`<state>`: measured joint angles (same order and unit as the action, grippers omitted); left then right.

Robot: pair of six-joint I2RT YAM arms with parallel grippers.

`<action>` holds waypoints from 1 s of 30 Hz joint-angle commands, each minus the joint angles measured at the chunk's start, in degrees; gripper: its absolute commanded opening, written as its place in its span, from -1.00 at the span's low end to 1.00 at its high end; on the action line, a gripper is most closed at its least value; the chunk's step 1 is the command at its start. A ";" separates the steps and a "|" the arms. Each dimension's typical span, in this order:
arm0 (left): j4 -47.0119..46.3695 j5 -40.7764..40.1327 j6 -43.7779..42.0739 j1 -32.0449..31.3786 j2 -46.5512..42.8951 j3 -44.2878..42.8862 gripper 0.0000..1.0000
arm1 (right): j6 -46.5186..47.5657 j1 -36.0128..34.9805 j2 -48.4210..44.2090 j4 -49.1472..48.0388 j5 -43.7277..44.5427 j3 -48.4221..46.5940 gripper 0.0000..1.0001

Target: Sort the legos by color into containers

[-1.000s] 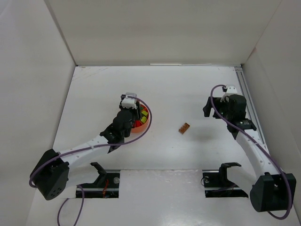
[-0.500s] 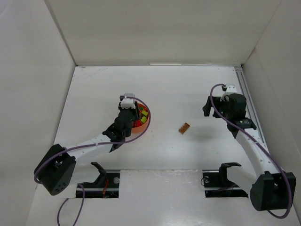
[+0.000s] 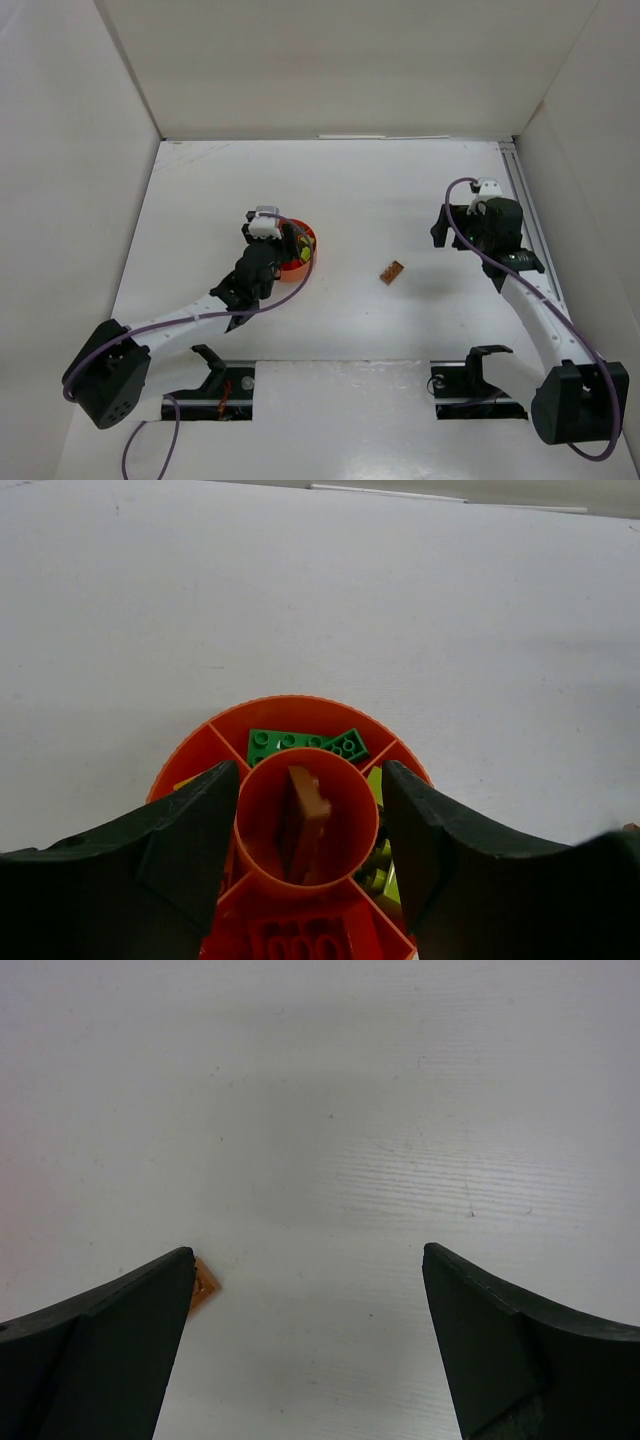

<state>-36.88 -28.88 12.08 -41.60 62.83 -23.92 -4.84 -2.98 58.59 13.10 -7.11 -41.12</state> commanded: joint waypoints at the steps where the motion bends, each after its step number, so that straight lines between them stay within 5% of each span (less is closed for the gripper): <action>1: -0.83 1.29 1.20 0.21 -1.47 0.37 0.11 | 0.71 0.43 -0.14 -1.59 -1.49 -2.82 0.99; 4: 1.45 1.29 2.51 0.21 -4.37 -0.16 0.19 | 1.24 0.43 -0.14 -2.73 -4.22 -2.29 0.99; 9: 14.18 1.29 6.64 0.21 -11.84 -6.47 1.00 | -4.89 -6.05 4.41 1.82 1.65 -3.09 0.99; 18: 45.91 9.18 25.35 0.21 -11.06 -23.89 1.00 | -27.04 -28.45 19.01 8.95 23.44 -10.80 0.99; 26: 53.66 18.78 26.42 0.21 -15.18 -22.67 1.00 | -47.34 -33.58 23.51 10.63 33.56 -9.07 0.85; 30: 54.37 20.01 27.04 0.21 -20.89 -21.08 1.00 | -49.74 -33.05 24.11 8.96 34.89 -8.01 0.78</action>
<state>15.99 -11.05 37.65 -41.52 46.35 -45.19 -48.27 -36.07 82.91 22.63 22.98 -49.65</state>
